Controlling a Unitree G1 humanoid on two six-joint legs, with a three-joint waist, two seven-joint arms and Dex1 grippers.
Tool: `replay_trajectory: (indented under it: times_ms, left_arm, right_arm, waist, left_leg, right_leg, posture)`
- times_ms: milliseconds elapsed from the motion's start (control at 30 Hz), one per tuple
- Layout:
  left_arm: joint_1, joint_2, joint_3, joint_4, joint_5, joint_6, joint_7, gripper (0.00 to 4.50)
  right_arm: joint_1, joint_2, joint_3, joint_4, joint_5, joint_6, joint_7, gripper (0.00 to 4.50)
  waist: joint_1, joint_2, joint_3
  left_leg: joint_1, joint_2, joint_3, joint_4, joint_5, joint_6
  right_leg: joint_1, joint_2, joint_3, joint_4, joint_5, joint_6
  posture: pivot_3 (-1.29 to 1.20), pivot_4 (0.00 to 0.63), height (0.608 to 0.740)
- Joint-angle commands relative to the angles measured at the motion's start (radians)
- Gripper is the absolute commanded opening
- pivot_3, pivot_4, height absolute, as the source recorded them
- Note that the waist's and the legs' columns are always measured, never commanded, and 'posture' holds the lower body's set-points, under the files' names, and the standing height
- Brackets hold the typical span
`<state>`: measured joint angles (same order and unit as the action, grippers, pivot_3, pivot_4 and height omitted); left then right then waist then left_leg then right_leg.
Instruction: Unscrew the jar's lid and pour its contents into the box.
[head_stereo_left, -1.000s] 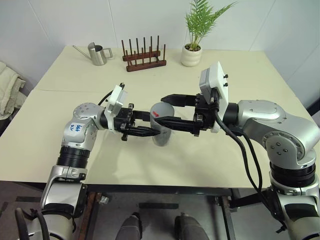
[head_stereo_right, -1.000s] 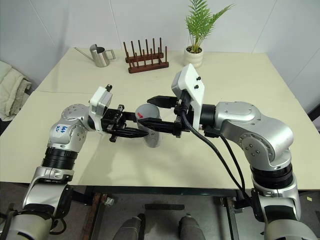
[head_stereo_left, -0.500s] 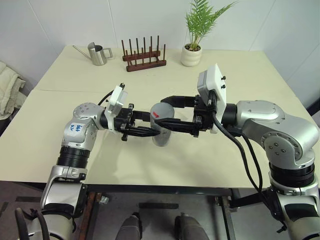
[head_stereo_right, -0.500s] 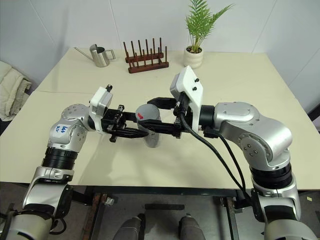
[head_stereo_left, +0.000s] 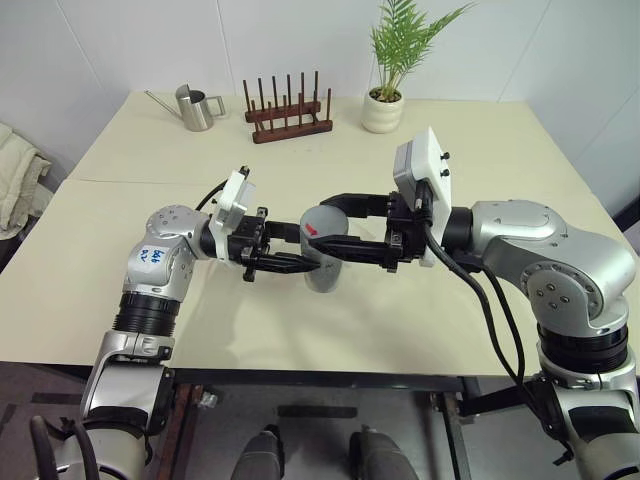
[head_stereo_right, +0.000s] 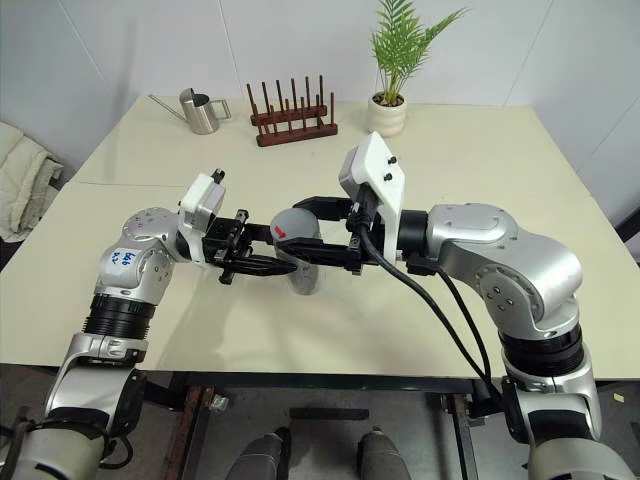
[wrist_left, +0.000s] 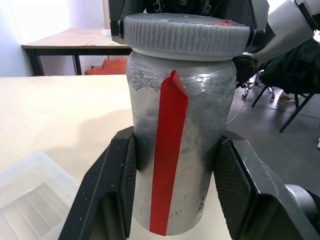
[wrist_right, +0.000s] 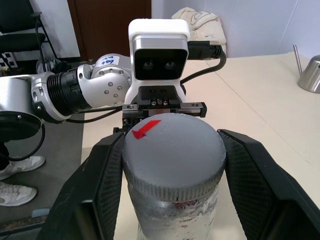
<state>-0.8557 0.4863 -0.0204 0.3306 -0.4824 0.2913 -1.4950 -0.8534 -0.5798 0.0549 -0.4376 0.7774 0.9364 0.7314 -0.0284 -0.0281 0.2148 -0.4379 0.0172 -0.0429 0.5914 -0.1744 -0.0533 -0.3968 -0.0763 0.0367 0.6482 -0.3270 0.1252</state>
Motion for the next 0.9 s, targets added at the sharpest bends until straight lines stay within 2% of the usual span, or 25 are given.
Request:
replay_trajectory:
  times_ms: [33,333,900]
  left_arm:
    - [-0.010,0.014,-0.018,-0.014,0.006,0.016,-0.017,1.84]
    - [0.002,0.017,-0.029,-0.027,0.008,0.026,-0.019,1.84]
    - [0.013,0.027,-0.045,-0.037,0.003,0.036,-0.046,1.84]
  right_arm:
    - [-0.058,-0.017,-0.066,0.019,-0.021,-0.053,-0.008,2.55]
    - [-0.111,-0.047,-0.101,0.092,-0.060,-0.097,0.007,2.55]
    - [-0.170,-0.061,-0.133,0.145,-0.041,-0.109,0.054,2.55]
  waist:
    - [0.000,0.000,0.000]
    - [0.000,0.000,0.000]
    - [0.000,0.000,0.000]
  left_leg:
    - [0.000,0.000,0.000,0.000,0.000,0.000]
    - [0.000,0.000,0.000,0.000,0.000,0.000]
    - [0.000,0.000,0.000,0.000,0.000,0.000]
  right_leg:
    - [0.000,0.000,0.000,0.000,0.000,0.000]
    - [0.000,0.000,0.000,0.000,0.000,0.000]
    - [0.000,0.000,0.000,0.000,0.000,0.000]
  posture:
    - [0.00,0.150,0.740]
    - [0.00,0.150,0.740]
    - [0.00,0.150,0.740]
